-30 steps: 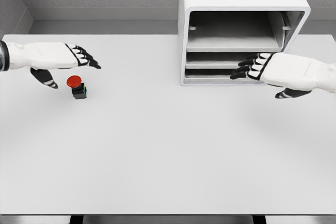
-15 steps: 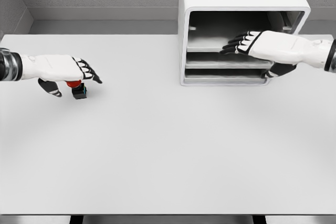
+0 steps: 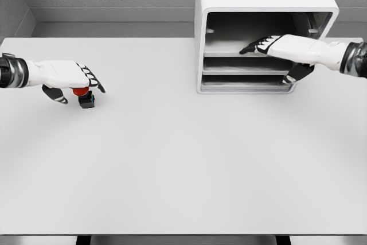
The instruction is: Slide open multi-storey tabletop storage cabinets and put open load switch and slide close multi-storey tabletop storage cabinets
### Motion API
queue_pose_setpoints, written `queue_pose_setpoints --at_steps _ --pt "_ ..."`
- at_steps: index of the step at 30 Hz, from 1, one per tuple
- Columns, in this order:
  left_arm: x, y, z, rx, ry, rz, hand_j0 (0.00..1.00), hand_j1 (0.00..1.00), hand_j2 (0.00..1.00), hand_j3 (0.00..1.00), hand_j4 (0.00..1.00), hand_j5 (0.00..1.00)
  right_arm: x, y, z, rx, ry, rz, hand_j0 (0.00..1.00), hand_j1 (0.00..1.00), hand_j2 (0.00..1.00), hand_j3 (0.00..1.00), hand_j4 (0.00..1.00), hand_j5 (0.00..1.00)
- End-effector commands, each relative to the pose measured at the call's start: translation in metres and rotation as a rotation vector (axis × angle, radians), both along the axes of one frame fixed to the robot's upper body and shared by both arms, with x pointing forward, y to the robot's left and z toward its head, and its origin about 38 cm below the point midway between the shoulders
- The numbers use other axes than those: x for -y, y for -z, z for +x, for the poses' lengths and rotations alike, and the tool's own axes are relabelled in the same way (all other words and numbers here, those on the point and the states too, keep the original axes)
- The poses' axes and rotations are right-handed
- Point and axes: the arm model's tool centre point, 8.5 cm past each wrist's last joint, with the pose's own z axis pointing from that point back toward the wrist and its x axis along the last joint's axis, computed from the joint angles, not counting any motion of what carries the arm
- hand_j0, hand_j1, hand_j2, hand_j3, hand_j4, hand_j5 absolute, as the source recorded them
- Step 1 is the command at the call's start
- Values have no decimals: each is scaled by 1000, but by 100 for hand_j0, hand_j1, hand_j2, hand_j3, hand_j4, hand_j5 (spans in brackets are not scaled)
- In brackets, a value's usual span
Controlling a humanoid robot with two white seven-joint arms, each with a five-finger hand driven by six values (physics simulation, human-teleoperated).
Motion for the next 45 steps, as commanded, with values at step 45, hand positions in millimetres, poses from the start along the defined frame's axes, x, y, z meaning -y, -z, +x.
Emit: queue_pose_setpoints --at_steps 45 --pt "79 -95 -38 105 280 -241 39 39 39 39 39 39 20 -18 -36 1 -37 55 100 100 100 100 100 100"
